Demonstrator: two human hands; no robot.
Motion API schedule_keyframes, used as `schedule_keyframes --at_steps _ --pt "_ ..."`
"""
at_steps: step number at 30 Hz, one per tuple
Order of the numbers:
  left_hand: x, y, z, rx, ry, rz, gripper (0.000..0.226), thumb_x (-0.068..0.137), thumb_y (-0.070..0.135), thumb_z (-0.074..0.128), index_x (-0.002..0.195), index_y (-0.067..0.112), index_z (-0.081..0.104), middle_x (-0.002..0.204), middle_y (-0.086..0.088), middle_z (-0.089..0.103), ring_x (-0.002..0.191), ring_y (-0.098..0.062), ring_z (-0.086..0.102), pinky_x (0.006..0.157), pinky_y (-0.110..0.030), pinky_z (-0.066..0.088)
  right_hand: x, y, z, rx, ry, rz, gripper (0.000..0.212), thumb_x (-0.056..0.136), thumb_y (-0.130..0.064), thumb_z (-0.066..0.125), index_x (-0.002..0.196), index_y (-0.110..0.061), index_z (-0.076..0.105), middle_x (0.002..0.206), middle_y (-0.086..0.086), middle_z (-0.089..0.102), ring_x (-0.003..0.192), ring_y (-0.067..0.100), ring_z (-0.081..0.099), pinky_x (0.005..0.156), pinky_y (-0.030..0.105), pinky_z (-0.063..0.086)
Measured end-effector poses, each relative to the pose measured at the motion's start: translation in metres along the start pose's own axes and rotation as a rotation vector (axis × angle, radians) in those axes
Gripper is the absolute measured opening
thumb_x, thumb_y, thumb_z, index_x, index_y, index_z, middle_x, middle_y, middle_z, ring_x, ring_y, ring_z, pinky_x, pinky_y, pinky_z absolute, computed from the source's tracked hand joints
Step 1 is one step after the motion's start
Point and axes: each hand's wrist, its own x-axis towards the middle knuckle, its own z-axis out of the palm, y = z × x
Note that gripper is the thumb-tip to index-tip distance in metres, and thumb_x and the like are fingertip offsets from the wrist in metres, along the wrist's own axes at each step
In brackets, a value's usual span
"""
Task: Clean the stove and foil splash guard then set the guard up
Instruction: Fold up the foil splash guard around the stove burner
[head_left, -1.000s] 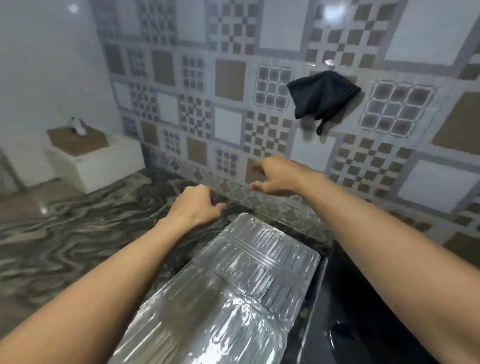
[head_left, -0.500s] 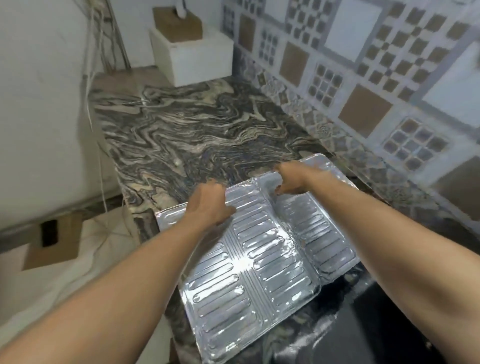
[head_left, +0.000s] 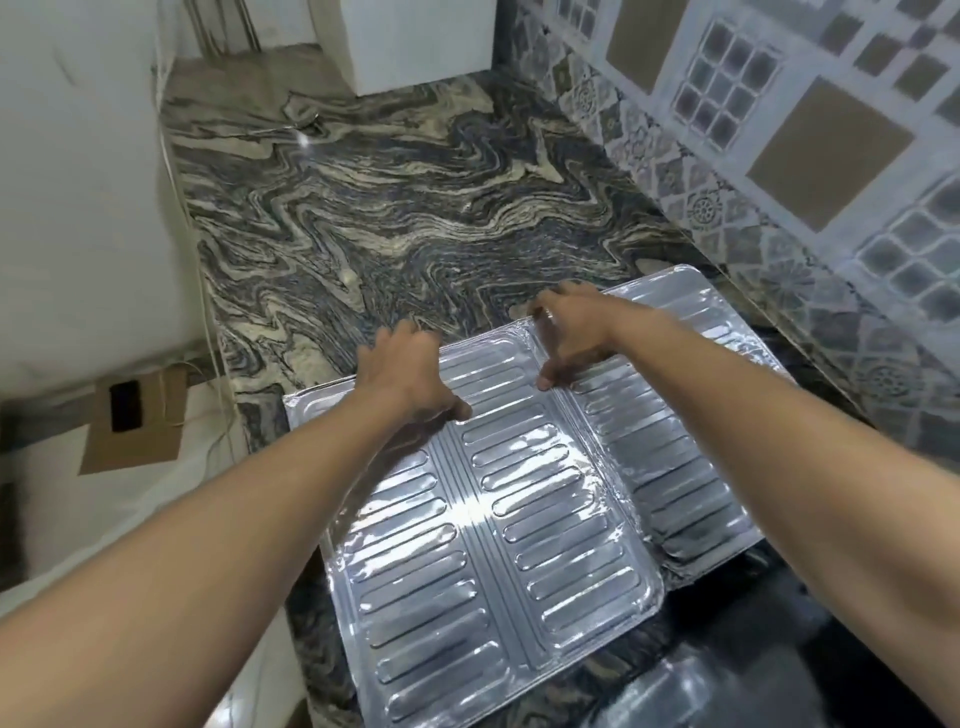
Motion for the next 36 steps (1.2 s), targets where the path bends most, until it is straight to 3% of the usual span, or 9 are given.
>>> schedule_keyframes --at_steps 6,10,13,18,22,27,30,32,36 --pt "0.004 0.012 -0.030 -0.121 0.020 0.020 0.104 0.048 0.059 0.092 0.132 0.021 0.044 0.132 -0.009 0.052 0.118 -0.033 0.054 0.099 -0.047 0.044 -0.017 0.005 -0.030 0.023 0.131 -0.032 0.093 0.045 -0.066 0.088 0.113 -0.025 0.040 0.117 -0.001 0.056 0.113 0.025 0.048 0.105 0.051 0.034" --pt "-0.008 0.021 -0.074 -0.122 0.192 0.103 0.093 0.050 0.057 0.092 0.127 0.028 0.049 0.132 -0.003 0.062 0.122 -0.030 0.056 0.098 -0.046 0.040 -0.057 0.011 -0.087 0.218 0.235 -0.099 0.050 0.070 -0.053 0.081 0.100 -0.018 0.063 0.090 -0.002 0.068 0.089 0.028 0.064 0.074 0.032 0.044" --pt "-0.025 0.032 -0.115 -0.169 0.346 0.158 0.072 0.060 0.049 0.090 0.121 0.031 0.055 0.124 0.001 0.067 0.119 -0.030 0.058 0.095 -0.045 0.037 -0.101 0.010 -0.130 0.287 0.354 -0.110 0.029 0.084 -0.040 0.074 0.097 -0.014 0.076 0.092 0.006 0.075 0.092 0.024 0.068 0.075 0.030 0.047" --pt "-0.054 0.051 -0.167 -0.288 0.554 0.296 0.030 0.080 0.034 0.076 0.108 0.034 0.067 0.109 0.006 0.073 0.116 -0.027 0.060 0.093 -0.043 0.034 -0.162 0.004 -0.157 0.345 0.503 -0.128 0.019 0.086 -0.030 0.075 0.093 -0.012 0.075 0.084 0.000 0.074 0.078 0.012 0.065 0.074 0.027 0.047" --pt "-0.072 0.063 -0.179 -0.278 0.672 0.390 0.022 0.082 0.032 0.074 0.105 0.033 0.072 0.106 0.002 0.072 0.112 -0.031 0.059 0.091 -0.045 0.034 -0.201 -0.006 -0.153 0.345 0.597 -0.097 0.016 0.090 -0.024 0.071 0.106 -0.021 0.076 0.089 -0.010 0.071 0.080 -0.002 0.061 0.075 0.021 0.046" --pt "-0.081 0.080 -0.160 -0.341 0.819 0.304 0.030 0.081 0.039 0.072 0.110 0.033 0.073 0.121 0.001 0.064 0.125 -0.031 0.045 0.102 -0.046 0.030 -0.223 -0.004 -0.128 0.288 0.767 0.002 0.019 0.092 -0.022 0.068 0.110 -0.024 0.075 0.107 -0.005 0.075 0.099 0.012 0.068 0.092 0.035 0.053" --pt "-0.086 0.102 -0.156 -0.477 0.867 0.133 0.076 0.083 0.038 0.070 0.151 0.026 0.039 0.164 -0.019 0.012 0.151 -0.038 0.005 0.119 -0.057 0.014 -0.225 -0.005 -0.133 0.298 0.851 0.004 0.022 0.092 -0.018 0.070 0.112 -0.025 0.075 0.106 -0.005 0.076 0.099 0.009 0.069 0.095 0.035 0.053" --pt "-0.086 0.116 -0.157 -0.658 0.751 0.015 0.105 0.084 0.045 0.068 0.159 0.018 -0.001 0.160 -0.025 -0.026 0.150 -0.044 -0.014 0.120 -0.060 0.003 -0.226 -0.008 -0.137 0.331 0.858 0.005 0.025 0.092 -0.011 0.068 0.113 -0.023 0.075 0.107 -0.004 0.076 0.099 0.007 0.068 0.096 0.030 0.052" --pt "-0.087 0.134 -0.162 -1.041 0.572 -0.130 0.125 0.084 0.059 0.064 0.151 0.011 -0.029 0.152 -0.030 -0.039 0.147 -0.052 -0.013 0.120 -0.061 0.002 -0.228 -0.012 -0.134 0.325 0.843 -0.018 0.052 0.090 0.009 0.055 0.119 -0.031 0.071 0.099 -0.014 0.070 0.088 -0.012 0.060 0.085 0.008 0.046"
